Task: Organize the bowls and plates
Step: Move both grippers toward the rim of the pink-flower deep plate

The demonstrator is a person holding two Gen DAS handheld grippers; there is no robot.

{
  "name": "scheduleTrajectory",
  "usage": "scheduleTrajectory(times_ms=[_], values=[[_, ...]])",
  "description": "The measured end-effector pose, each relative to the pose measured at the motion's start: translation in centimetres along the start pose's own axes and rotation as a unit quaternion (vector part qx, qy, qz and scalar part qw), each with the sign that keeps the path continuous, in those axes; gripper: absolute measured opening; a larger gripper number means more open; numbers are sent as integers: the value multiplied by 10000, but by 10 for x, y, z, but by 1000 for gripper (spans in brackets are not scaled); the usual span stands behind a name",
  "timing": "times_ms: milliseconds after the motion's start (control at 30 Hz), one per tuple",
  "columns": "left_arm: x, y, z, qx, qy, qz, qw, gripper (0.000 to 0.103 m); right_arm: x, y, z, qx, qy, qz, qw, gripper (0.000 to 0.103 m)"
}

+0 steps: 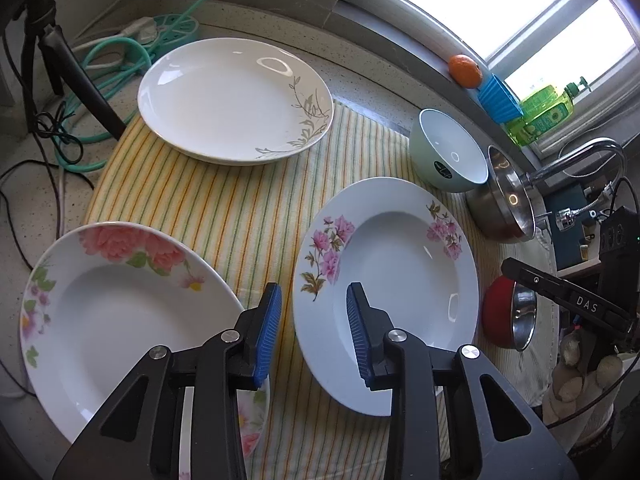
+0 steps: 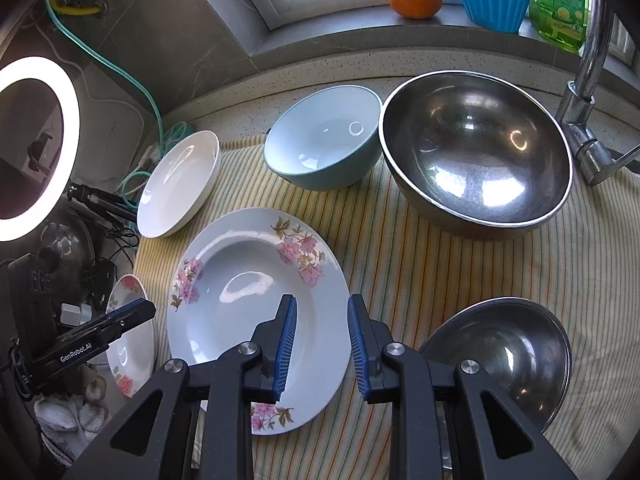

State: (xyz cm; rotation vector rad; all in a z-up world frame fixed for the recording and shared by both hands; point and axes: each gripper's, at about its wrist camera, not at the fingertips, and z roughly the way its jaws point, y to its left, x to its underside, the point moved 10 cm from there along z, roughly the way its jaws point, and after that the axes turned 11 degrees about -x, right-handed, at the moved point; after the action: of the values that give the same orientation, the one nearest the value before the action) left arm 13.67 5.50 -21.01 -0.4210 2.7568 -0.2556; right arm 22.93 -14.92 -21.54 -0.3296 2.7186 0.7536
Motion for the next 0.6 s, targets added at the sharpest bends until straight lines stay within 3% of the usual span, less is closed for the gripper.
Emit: scheduleTrajectory(times_ms=[600], values=[[-9, -6, 23, 73, 354, -22, 9993, 30, -10, -13, 31, 81, 554, 304, 9980, 22]])
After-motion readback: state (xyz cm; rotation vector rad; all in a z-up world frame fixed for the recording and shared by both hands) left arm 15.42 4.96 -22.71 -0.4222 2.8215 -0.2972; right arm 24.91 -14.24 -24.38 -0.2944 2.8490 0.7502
